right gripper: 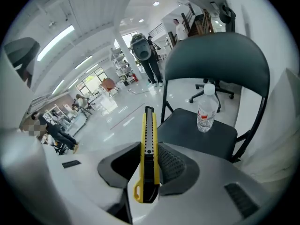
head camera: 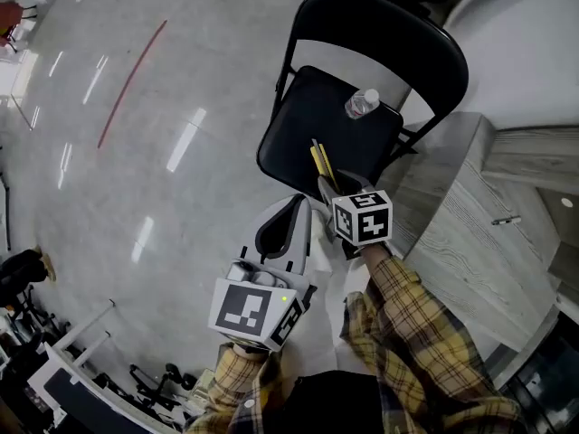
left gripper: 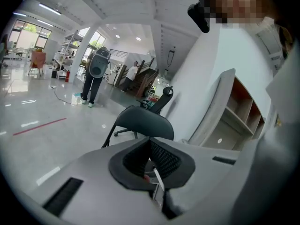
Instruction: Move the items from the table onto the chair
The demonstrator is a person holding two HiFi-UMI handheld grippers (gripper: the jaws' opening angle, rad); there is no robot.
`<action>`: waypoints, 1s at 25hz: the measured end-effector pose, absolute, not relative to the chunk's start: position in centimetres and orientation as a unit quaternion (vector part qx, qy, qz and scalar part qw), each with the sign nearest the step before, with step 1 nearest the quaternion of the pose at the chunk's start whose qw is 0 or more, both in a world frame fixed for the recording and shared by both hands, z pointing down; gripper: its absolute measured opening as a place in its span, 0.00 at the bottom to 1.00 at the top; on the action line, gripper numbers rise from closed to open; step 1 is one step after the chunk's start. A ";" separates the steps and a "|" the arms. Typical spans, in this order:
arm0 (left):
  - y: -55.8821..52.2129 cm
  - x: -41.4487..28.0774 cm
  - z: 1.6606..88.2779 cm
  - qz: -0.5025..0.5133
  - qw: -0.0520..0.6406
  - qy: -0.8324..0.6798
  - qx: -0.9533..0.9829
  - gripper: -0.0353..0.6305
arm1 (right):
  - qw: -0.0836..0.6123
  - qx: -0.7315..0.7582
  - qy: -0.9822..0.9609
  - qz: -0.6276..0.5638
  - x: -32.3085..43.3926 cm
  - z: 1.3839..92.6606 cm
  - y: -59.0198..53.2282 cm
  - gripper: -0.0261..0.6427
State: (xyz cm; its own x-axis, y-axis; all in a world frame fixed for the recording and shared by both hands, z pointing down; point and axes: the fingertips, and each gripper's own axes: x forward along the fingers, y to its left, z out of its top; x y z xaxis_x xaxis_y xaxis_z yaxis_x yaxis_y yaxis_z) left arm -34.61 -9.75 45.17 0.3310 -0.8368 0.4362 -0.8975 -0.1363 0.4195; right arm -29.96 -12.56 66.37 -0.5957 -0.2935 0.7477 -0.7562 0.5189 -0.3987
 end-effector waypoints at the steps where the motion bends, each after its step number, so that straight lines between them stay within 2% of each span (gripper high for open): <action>1: -9.9 -35.0 46.4 0.048 0.321 -0.579 0.748 0.06 | 0.319 0.328 -0.808 0.371 -30.2 68.1 -13.1 0.23; 12: -10.4 -37.8 57.6 0.071 0.370 -0.588 0.716 0.06 | 0.429 0.369 -0.754 0.334 -28.4 86.3 -15.9 0.23; 19: -10.4 -38.7 60.2 0.075 0.382 -0.590 0.708 0.06 | 0.461 0.373 -0.739 0.319 -27.3 90.6 -16.4 0.23; 25: -10.0 -38.5 60.5 0.078 0.381 -0.584 0.713 0.06 | 0.445 0.374 -0.738 0.342 -27.8 91.3 -16.0 0.24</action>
State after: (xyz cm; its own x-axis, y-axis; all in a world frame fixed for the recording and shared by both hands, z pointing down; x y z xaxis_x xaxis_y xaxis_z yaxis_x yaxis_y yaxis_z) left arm -38.49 -10.05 60.50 0.3059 -0.7725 0.5565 -0.8920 -0.0281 0.4512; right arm -27.79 -16.03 91.35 -0.3241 -0.2477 0.9130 -0.8564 0.4868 -0.1720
